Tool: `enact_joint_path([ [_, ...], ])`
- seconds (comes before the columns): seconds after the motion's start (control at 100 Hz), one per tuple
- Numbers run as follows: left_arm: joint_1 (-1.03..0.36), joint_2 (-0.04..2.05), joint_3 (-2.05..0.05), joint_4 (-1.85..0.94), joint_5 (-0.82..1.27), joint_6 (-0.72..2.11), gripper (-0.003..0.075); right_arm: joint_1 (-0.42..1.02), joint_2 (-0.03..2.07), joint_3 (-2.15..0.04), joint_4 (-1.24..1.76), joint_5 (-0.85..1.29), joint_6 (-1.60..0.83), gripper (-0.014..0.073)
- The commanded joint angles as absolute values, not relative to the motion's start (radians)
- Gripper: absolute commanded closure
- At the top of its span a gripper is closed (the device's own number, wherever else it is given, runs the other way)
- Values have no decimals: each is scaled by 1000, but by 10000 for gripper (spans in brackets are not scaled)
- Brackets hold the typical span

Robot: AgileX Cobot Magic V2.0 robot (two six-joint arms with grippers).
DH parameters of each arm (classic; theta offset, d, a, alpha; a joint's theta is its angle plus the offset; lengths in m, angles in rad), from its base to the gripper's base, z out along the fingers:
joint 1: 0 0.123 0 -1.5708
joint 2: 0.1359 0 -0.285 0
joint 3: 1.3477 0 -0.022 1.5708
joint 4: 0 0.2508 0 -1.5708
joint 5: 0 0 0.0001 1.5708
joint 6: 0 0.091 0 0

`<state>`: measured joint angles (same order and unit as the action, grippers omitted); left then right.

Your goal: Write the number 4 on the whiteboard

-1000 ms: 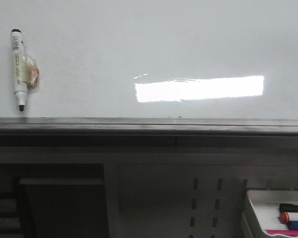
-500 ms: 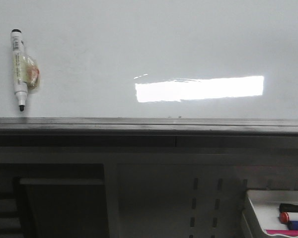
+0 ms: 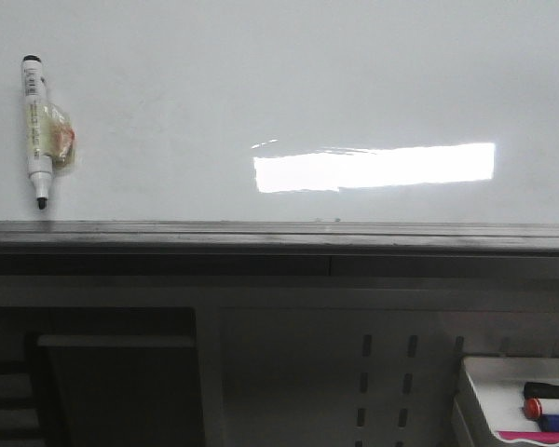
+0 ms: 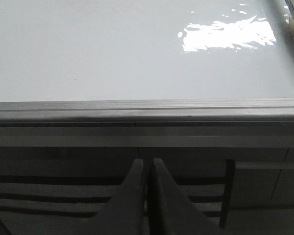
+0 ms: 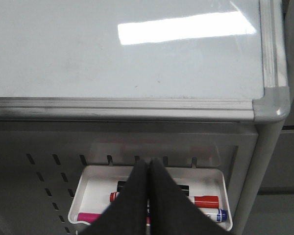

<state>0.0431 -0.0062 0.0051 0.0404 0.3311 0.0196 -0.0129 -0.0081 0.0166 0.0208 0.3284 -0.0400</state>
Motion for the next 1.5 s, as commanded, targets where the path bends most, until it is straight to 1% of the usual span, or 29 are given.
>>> enact_joint_path([
  [0.0,36,-30,38,42,256,15,741,-19,-26,36,20,310,-44,658],
  [0.12,36,-30,38,42,256,15,741,-19,-26,36,20,292,-44,658],
  [0.37,36,-30,38,48,254,15,741,-19,-26,36,0,131,-46,658],
  [0.51,36,-30,38,48,247,15,741,-19,-26,36,0,116,-46,658],
  [0.7,36,-26,38,25,167,0,741,-19,-24,32,50,118,-46,658],
  [0.8,36,18,18,12,159,-60,741,-19,-3,19,99,167,-46,658],
  [0.87,36,71,-11,-7,176,-76,741,-19,32,9,131,165,-46,658],
  [1.12,36,296,-176,-23,180,-76,741,-19,238,-85,155,174,-46,658],
  [1.22,36,354,-222,-23,176,-76,741,-19,315,-107,200,128,-46,658],
  [1.31,36,384,-228,-11,141,-76,738,-19,367,-110,256,44,-45,658],
  [1.35,36,397,-228,-8,131,-71,717,-19,384,-110,258,19,-45,658],
  [1.38,36,406,-228,-6,119,-71,685,-19,393,-110,258,6,-45,658],
  [1.49,36,450,-228,-7,34,-71,480,-19,408,-110,258,-16,-45,658],
])
